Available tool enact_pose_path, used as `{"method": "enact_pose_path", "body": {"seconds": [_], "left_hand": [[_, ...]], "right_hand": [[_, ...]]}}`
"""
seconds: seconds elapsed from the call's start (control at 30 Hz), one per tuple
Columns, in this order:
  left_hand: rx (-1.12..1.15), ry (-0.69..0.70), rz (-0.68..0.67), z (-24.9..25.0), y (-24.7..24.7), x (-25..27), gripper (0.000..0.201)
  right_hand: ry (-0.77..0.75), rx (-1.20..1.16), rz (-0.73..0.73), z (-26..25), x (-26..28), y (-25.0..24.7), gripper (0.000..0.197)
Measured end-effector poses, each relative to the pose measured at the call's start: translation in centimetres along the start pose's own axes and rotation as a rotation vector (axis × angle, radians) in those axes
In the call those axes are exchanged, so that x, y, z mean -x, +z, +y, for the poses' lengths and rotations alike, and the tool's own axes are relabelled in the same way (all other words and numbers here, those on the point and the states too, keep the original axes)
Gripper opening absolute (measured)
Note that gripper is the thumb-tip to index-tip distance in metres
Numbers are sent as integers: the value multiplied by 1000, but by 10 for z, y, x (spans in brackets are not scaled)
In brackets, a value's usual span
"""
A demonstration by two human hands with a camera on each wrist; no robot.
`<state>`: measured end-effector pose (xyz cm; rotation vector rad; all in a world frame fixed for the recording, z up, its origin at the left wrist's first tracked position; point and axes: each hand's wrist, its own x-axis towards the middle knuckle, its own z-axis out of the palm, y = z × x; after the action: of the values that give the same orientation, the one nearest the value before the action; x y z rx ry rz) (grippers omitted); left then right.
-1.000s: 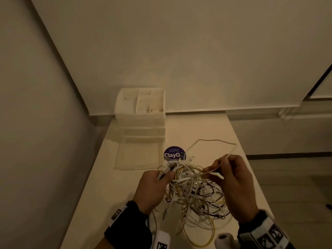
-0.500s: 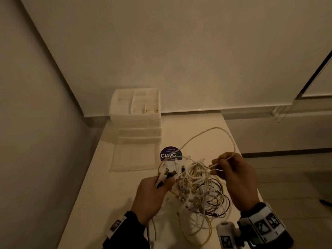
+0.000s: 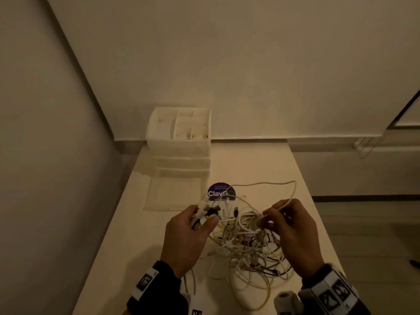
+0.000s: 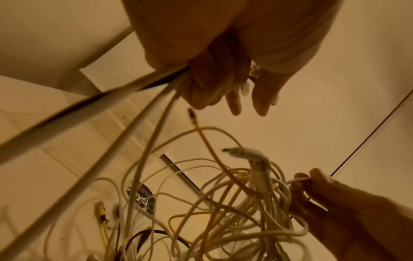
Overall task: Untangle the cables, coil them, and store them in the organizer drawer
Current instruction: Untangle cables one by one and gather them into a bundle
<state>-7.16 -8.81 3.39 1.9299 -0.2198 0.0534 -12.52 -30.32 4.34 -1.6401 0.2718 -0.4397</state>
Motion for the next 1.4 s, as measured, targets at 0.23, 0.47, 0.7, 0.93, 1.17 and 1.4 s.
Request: {"method": "enact_pose_path", "body": {"seconds": [0.23,0.47,0.7,0.93,1.17,1.4], "left_hand": [[-78,-38,-233,8,11,1,23],[-119,-155,-161,7,34,7,26],[183,-378,-272,3,16,-13,32],[610,-692,-292,10,14,-23,37],[683,-710,-310,5,20,-30,40],[4,-299,-206,-11,6,-25,35]], "right_hand": [[-67,151,-84,-3,9,21,10],[-59,66,14,-6,14,24,9],[143,-102,264,16,-16,2,5],[56,209,-73,28,14,10,30],[245,356,-505,57,37,24,19],[286,-117,-346,33,24,4,15]]}}
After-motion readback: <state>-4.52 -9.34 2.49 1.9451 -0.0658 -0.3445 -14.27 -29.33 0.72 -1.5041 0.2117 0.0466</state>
